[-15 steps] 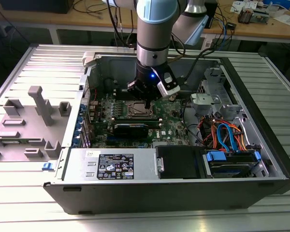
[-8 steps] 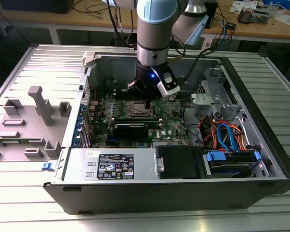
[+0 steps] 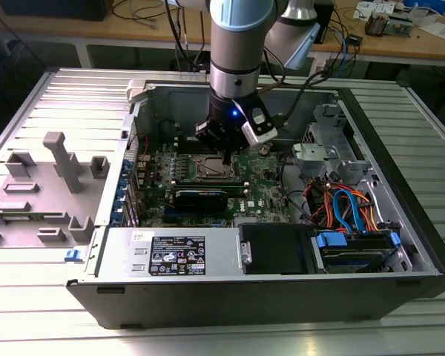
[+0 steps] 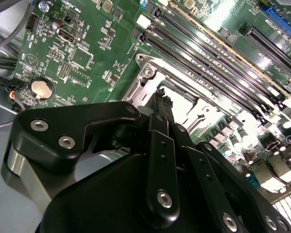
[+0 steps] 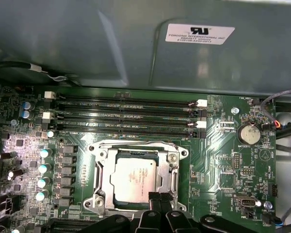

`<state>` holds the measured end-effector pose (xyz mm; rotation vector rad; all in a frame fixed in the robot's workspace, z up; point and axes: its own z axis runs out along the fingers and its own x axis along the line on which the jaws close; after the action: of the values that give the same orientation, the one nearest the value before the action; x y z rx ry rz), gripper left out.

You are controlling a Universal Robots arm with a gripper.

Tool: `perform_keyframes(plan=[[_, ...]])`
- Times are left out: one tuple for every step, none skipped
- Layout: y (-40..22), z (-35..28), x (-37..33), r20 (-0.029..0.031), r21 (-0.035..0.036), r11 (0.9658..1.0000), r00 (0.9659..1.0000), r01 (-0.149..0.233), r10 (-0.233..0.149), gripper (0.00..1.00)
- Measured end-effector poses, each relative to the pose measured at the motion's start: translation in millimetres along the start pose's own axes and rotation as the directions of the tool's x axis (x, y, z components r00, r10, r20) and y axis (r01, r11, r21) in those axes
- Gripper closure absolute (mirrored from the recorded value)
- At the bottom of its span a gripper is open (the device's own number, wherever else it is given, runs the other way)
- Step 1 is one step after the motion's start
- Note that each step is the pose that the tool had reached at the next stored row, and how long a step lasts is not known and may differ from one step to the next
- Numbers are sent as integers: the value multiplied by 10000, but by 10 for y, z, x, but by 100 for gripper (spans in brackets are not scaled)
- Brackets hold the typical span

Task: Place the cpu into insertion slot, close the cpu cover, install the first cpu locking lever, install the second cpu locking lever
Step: 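Install the second cpu locking lever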

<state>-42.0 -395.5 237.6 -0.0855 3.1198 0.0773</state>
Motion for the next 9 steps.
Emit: perform_keyframes(plan=[[1, -13, 0, 0, 3, 10000, 10000, -1, 1, 89], [1, -23, 0, 0, 8, 10000, 10000, 0, 0, 89], [1, -22, 0, 1, 9, 10000, 10000, -1, 1, 89], [-2, -24, 1, 0, 16, 10000, 10000, -2, 2, 89], [-7, -25, 1, -2, 25, 10000, 10000, -2, 2, 89], [-13, -25, 1, -2, 26, 10000, 10000, 0, 0, 89], [-29, -26, 2, -2, 28, 10000, 10000, -1, 1, 89], [-42, -26, 2, -2, 29, 10000, 10000, 0, 0, 89], [-62, -27, 4, -2, 28, 10000, 10000, -1, 1, 89]])
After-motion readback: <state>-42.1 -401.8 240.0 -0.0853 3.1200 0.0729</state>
